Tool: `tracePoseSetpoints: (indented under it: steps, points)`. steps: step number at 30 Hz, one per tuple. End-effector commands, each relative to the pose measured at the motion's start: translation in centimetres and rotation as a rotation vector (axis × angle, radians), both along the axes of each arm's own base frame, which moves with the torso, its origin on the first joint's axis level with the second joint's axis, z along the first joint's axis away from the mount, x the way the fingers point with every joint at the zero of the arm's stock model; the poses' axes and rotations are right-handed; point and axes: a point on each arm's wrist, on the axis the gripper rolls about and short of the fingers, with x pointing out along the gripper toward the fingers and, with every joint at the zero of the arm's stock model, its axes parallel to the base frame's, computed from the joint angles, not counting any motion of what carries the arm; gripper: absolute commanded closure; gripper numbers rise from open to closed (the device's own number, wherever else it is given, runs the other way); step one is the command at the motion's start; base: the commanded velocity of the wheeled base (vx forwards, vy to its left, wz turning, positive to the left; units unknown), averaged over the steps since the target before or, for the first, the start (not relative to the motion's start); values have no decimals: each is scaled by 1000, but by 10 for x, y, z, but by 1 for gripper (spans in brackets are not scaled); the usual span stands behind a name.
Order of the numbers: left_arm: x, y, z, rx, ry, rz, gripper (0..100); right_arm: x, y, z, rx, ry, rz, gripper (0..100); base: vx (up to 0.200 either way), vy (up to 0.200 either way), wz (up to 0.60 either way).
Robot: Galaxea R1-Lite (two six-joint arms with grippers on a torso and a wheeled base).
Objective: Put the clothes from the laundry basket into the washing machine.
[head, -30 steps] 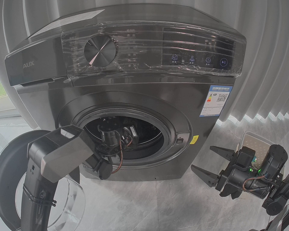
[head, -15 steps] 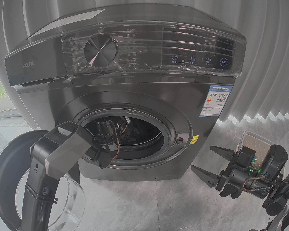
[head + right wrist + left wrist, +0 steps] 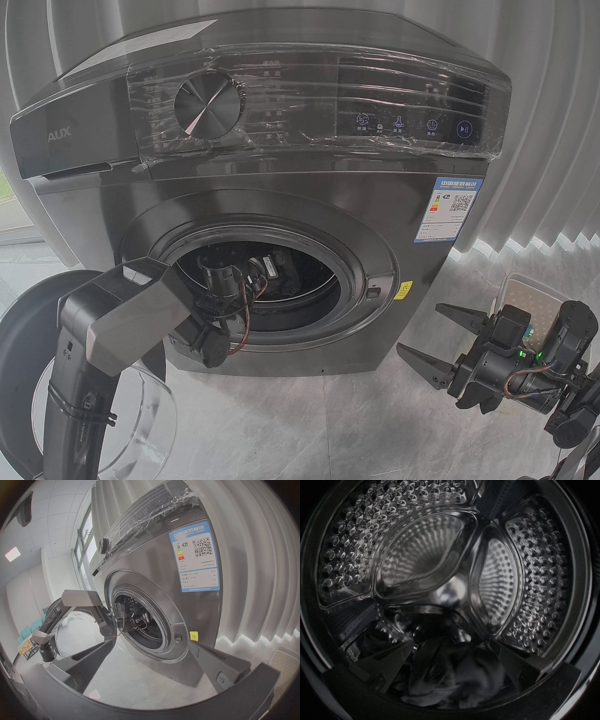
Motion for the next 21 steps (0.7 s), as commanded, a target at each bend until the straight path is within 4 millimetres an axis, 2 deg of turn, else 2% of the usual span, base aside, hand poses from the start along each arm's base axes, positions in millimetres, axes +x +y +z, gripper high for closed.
tracePoseSetpoints:
  steps: [1, 5, 6, 7, 12, 13, 16, 17, 19, 20, 21]
  points:
    - [-53, -2, 12, 46, 72, -59, 0, -2, -1, 2, 6, -8, -1, 0, 0, 0, 0]
    - [-97, 3, 9, 91, 148, -113, 0, -2, -2, 4, 9, -13, -2, 0, 0, 0, 0]
    - [-97, 3, 9, 91, 148, -113, 0, -2, -2, 4, 9, -13, -2, 0, 0, 0, 0]
    - [-118, 6, 10, 106, 170, -137, 0, -3, -2, 5, 12, -19, -1, 0, 0, 0, 0]
    - [-159, 13, 25, 111, 171, -186, 0, -3, -3, 6, 13, -22, -2, 0, 0, 0, 0]
    - [-179, 14, 32, 110, 169, -221, 0, -4, -3, 5, 12, -19, -1, 0, 0, 0, 0]
    - [-220, 20, 38, 124, 180, -297, 0, -4, -3, 5, 11, -19, -2, 0, 0, 0, 0]
    - [-227, 20, 39, 126, 179, -311, 0, -5, -3, 5, 11, -19, -2, 0, 0, 0, 0]
    - [-262, 23, 49, 119, 158, -399, 0, -8, -6, 8, 18, -29, -2, 0, 0, 0, 0]
    - [-273, 24, 55, 108, 138, -420, 0, -10, -6, 9, 19, -31, -2, 0, 0, 0, 0]
    - [-275, 24, 56, 106, 135, -423, 0, -10, -7, 9, 20, -32, -2, 0, 0, 0, 0]
